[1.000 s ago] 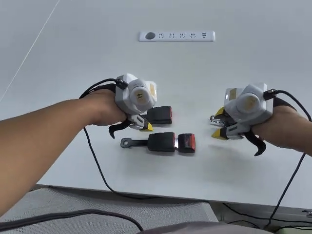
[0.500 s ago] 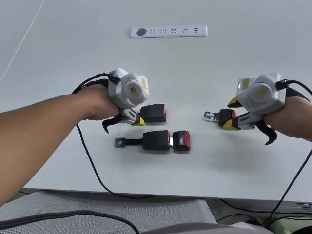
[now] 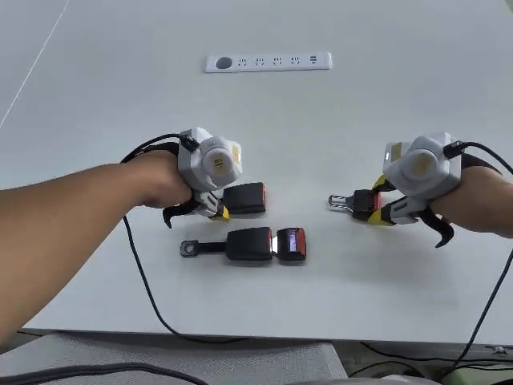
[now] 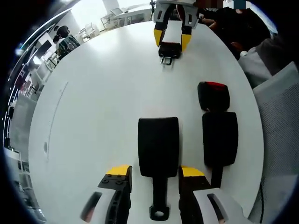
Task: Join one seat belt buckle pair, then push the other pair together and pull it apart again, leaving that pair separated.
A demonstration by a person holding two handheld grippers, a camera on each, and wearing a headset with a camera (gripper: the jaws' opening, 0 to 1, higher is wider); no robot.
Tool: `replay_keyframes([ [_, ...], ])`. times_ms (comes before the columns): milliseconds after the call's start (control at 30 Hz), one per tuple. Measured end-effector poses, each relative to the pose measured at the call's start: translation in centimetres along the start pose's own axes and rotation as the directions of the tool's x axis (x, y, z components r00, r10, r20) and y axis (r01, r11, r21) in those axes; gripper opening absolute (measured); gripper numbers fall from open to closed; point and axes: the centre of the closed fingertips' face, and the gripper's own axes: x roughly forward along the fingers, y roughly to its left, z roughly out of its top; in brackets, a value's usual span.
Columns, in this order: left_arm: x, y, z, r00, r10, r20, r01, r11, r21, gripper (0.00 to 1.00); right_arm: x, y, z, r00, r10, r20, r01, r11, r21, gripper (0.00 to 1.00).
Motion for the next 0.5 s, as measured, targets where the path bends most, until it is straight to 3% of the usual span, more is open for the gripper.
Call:
replay_keyframes([
  [167,0.21,-0.6,-0.04,0.9997,-0.025,-0.007,0.025,1.0,0.005,0.32,-0.03,0.0,-0.07,1.0,0.007,-0.005,-0.007,1.0,-0.007,0.33],
  [500,0.07,-0.67,-0.17,0.9993,-0.036,-0.008,0.036,0.999,0.022,0.31,0.14,-0.17,0.14,0.9999,0.011,-0.012,-0.012,1.0,-0.024,0.32],
])
